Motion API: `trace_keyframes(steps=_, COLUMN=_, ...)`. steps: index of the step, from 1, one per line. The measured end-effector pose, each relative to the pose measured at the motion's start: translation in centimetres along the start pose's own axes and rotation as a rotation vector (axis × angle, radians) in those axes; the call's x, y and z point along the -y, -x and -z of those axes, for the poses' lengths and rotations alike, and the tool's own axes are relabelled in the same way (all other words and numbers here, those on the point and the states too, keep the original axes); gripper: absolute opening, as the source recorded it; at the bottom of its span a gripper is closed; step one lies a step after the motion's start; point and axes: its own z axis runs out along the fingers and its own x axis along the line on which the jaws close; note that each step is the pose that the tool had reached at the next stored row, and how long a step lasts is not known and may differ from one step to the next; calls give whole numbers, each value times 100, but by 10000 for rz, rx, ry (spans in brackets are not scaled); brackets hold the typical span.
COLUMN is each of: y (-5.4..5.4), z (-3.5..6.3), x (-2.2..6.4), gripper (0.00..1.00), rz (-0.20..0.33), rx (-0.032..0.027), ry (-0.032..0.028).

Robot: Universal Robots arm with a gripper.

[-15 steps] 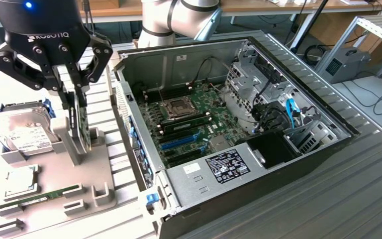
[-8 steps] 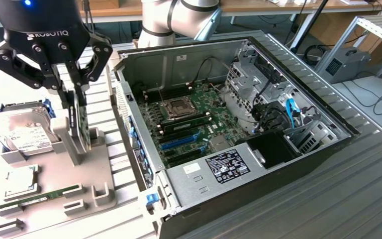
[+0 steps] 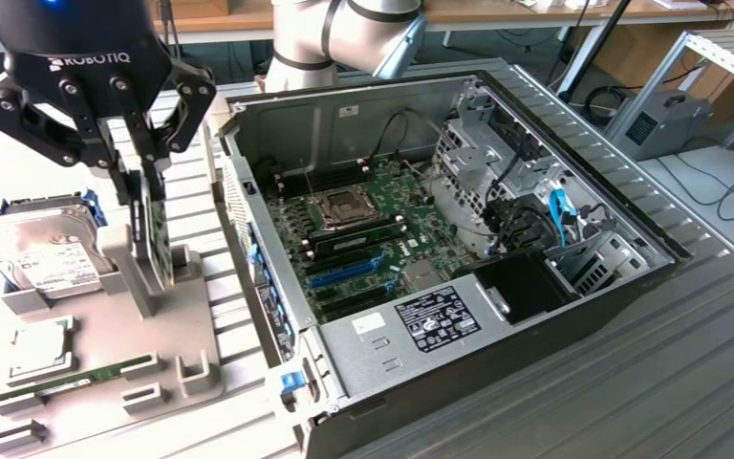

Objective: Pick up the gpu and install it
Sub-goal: 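Pick up the gpu and move the gpu toward the slot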

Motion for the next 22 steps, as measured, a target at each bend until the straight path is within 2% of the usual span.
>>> trace_keyframes(steps=22, y=4, z=124, x=5, gripper=26, rz=0, rx=0, ry=0)
